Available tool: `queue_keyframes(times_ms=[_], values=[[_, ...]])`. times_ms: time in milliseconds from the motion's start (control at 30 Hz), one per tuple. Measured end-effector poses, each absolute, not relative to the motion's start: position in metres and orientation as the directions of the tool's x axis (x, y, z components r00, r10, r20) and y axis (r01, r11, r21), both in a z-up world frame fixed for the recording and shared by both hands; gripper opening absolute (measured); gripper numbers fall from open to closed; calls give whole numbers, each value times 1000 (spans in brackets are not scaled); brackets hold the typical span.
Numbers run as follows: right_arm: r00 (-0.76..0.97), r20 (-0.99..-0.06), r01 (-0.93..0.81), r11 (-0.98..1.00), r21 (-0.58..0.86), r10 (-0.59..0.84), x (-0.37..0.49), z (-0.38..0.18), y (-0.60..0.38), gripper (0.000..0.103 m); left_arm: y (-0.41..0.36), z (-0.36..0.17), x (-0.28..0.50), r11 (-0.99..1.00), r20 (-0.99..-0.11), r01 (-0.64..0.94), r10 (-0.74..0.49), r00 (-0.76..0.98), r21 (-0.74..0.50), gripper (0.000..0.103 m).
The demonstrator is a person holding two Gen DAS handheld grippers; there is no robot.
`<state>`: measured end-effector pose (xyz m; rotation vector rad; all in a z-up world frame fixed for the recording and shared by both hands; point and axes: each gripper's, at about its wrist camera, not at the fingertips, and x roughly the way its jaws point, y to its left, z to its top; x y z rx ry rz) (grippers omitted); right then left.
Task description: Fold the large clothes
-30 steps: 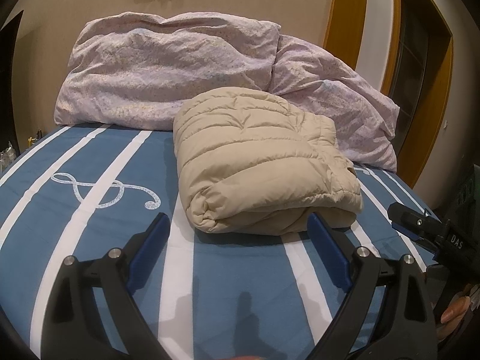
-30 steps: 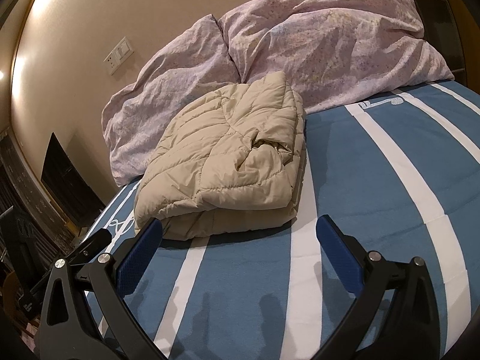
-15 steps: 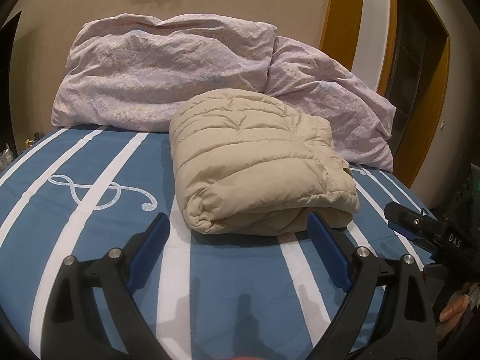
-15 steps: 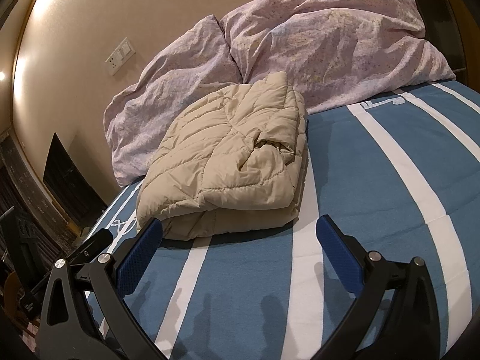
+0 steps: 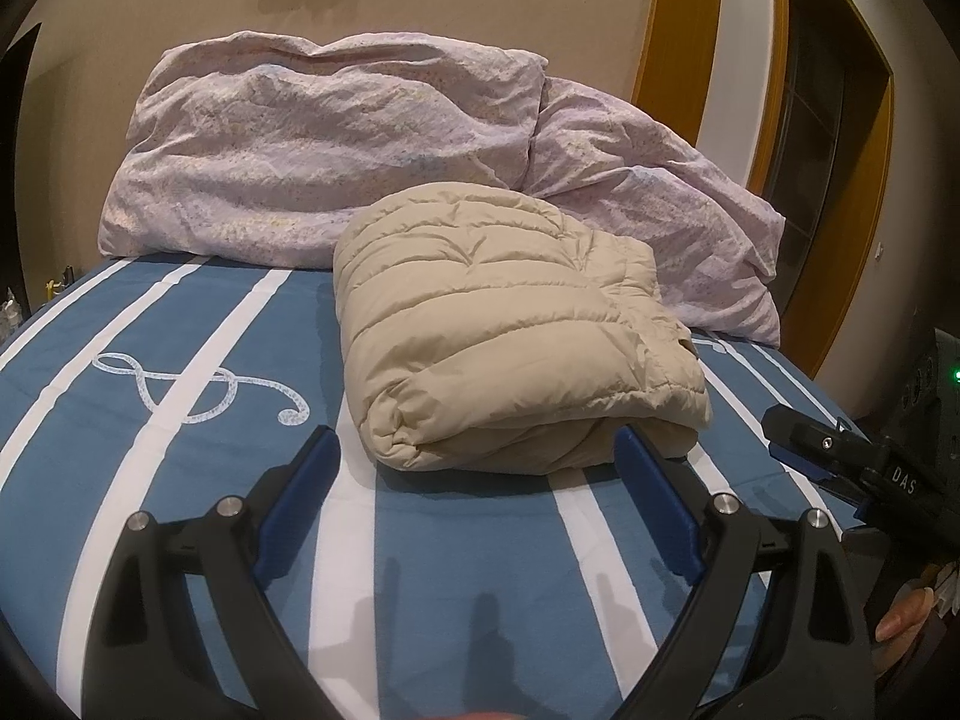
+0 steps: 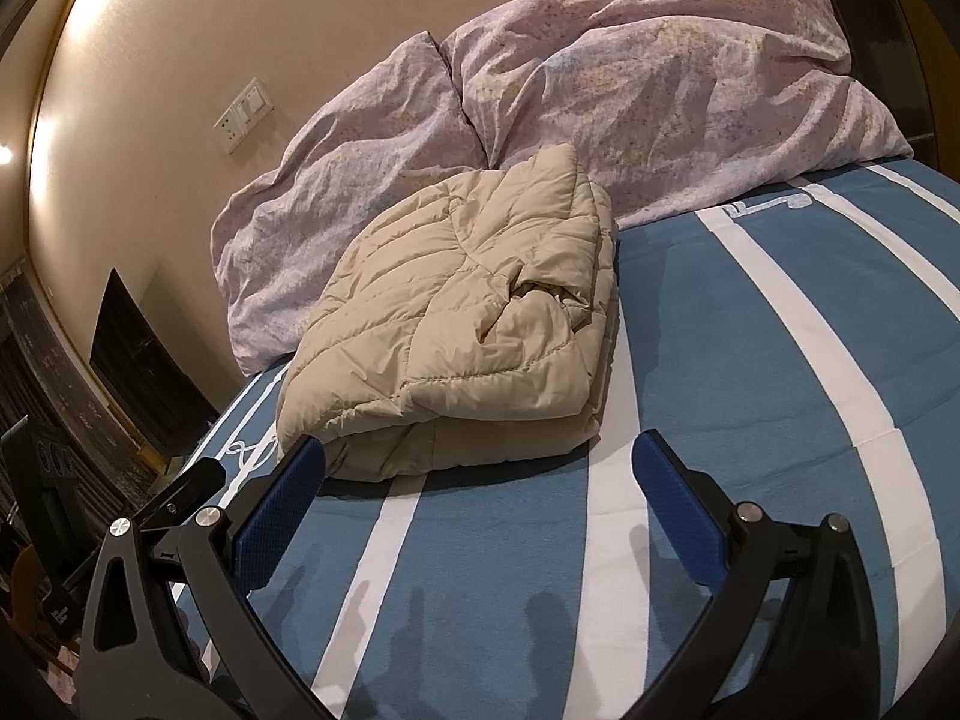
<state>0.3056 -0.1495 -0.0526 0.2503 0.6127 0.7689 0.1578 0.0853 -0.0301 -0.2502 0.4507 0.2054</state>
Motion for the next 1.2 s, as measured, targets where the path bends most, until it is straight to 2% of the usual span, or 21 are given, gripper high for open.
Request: queue_keyframes(times_ms=[1200], values=[[558,-418,-574,698,429,716,305,-52,-149,102,83,-28,158,951,-449,-246,140,882,-188,92]])
